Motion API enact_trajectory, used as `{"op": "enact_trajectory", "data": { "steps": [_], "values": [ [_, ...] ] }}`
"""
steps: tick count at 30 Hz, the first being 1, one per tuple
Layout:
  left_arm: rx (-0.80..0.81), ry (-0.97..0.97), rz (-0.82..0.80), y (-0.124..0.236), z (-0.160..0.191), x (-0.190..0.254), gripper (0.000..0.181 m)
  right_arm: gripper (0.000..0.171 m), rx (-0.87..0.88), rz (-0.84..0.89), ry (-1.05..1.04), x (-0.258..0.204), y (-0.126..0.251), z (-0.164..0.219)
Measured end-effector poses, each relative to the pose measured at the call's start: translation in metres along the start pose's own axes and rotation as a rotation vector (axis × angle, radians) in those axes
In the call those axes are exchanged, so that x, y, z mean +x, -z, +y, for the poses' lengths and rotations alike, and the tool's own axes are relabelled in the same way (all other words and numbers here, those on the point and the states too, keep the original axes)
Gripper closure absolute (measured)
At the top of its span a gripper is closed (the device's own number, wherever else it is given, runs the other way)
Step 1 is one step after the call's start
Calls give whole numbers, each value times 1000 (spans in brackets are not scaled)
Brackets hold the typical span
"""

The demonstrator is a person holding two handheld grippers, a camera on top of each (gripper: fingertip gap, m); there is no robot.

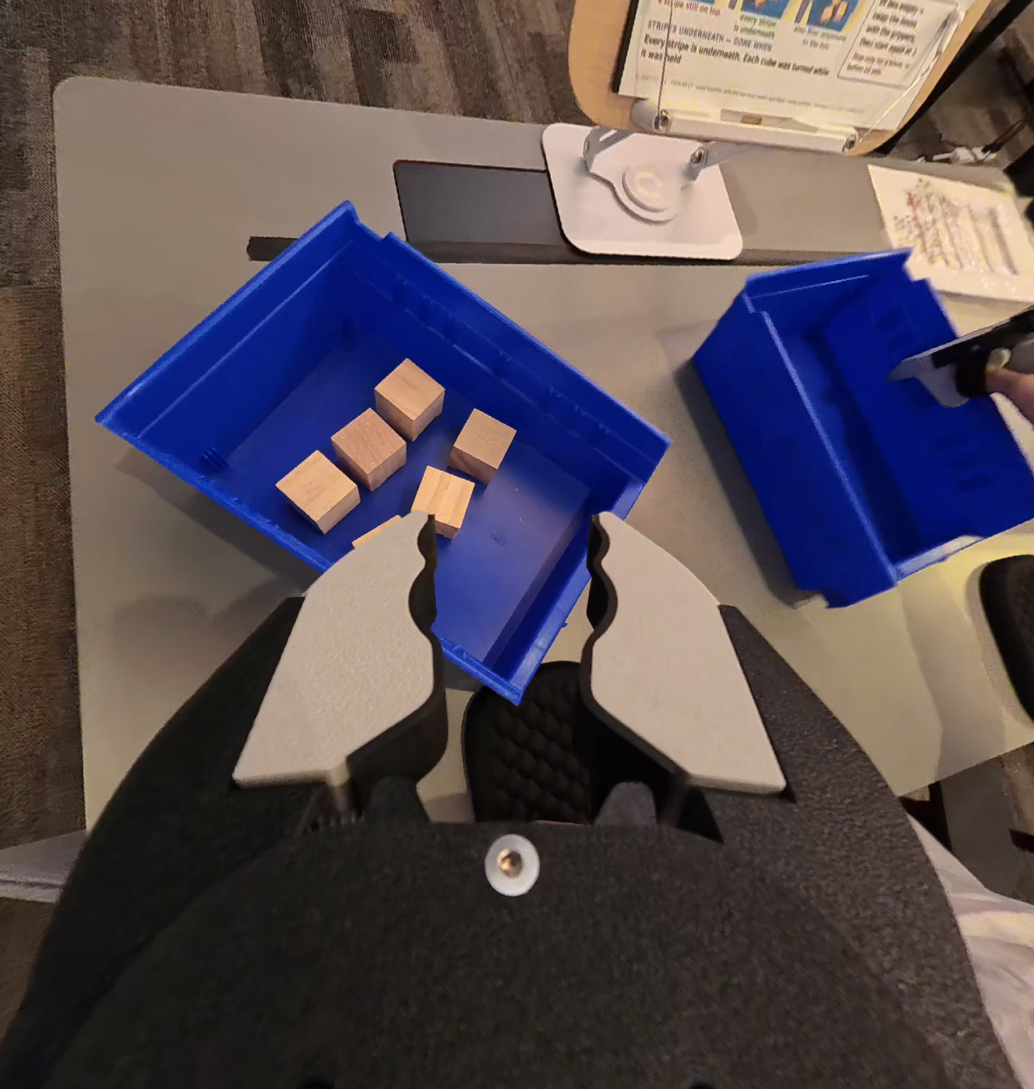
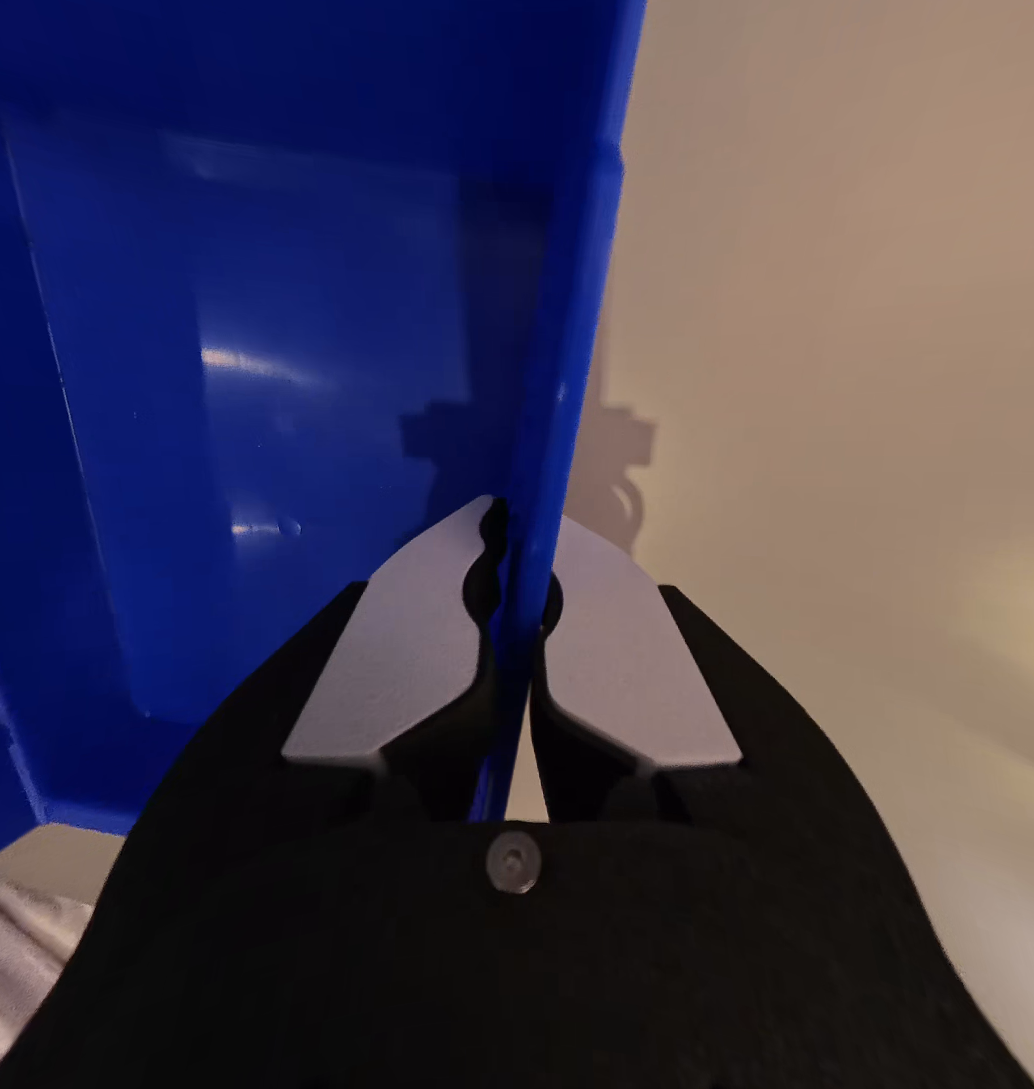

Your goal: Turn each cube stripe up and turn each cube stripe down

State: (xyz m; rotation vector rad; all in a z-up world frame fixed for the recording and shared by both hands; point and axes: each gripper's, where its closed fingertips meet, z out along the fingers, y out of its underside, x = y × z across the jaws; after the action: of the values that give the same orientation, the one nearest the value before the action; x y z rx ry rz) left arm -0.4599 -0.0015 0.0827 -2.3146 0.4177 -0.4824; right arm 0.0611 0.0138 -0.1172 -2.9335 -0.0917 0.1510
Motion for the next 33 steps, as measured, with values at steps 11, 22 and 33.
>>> {"op": "enact_trajectory", "data": {
  "steps": [11,22,33],
  "values": [
    [26,-68,-9,-12,-17,22,134,165,-11,20,-156,190,33,78],
    [-48,-69,-52,-36,-17,24,133,165,47,-20,-331,256,43,102],
    [-87,-108,-83,-42,-12,29,132,164,70,15,-454,255,41,93]
  ]
}}
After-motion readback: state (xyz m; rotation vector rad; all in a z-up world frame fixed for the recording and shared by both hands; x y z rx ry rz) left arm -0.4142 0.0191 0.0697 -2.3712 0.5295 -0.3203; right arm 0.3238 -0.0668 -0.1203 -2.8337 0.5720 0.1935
